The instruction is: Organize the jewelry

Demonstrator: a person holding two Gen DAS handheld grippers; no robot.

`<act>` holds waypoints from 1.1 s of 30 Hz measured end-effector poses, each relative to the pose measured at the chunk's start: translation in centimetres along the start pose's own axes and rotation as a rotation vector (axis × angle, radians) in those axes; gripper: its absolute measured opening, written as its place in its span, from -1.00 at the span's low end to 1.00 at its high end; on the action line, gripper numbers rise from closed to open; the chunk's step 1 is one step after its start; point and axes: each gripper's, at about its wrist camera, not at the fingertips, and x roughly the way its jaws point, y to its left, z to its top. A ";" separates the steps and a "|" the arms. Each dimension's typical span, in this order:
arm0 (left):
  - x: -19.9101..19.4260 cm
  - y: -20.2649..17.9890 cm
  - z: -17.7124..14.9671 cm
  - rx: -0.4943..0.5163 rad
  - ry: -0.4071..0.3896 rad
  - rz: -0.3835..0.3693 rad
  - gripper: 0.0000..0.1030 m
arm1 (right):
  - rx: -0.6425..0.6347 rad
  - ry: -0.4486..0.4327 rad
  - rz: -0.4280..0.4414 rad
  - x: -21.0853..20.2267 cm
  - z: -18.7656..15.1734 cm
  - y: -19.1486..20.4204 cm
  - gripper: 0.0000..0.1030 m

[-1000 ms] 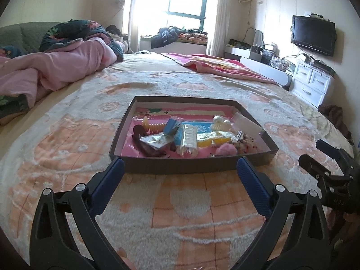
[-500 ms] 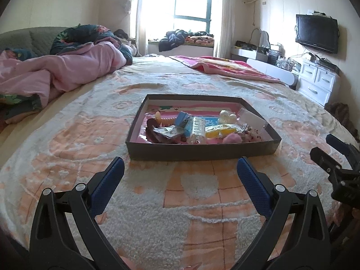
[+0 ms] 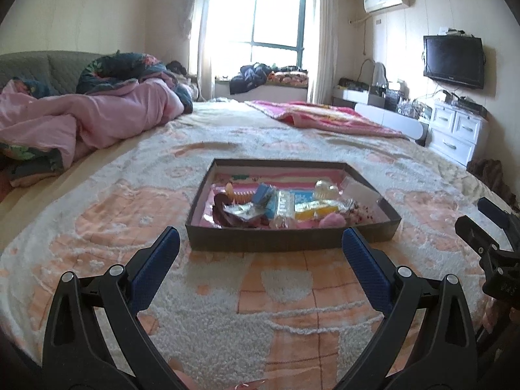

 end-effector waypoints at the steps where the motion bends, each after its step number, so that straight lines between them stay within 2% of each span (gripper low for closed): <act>1: -0.1 0.0 0.0 0.001 -0.009 0.001 0.78 | 0.001 -0.012 -0.003 -0.2 0.0 0.0 0.87; 14: -0.6 0.2 0.3 -0.005 -0.071 0.011 0.78 | 0.047 -0.078 -0.038 -0.4 0.2 -0.8 0.87; 33: 0.1 0.2 0.1 0.000 -0.052 0.002 0.78 | 0.055 -0.059 -0.040 0.3 -0.2 -0.9 0.87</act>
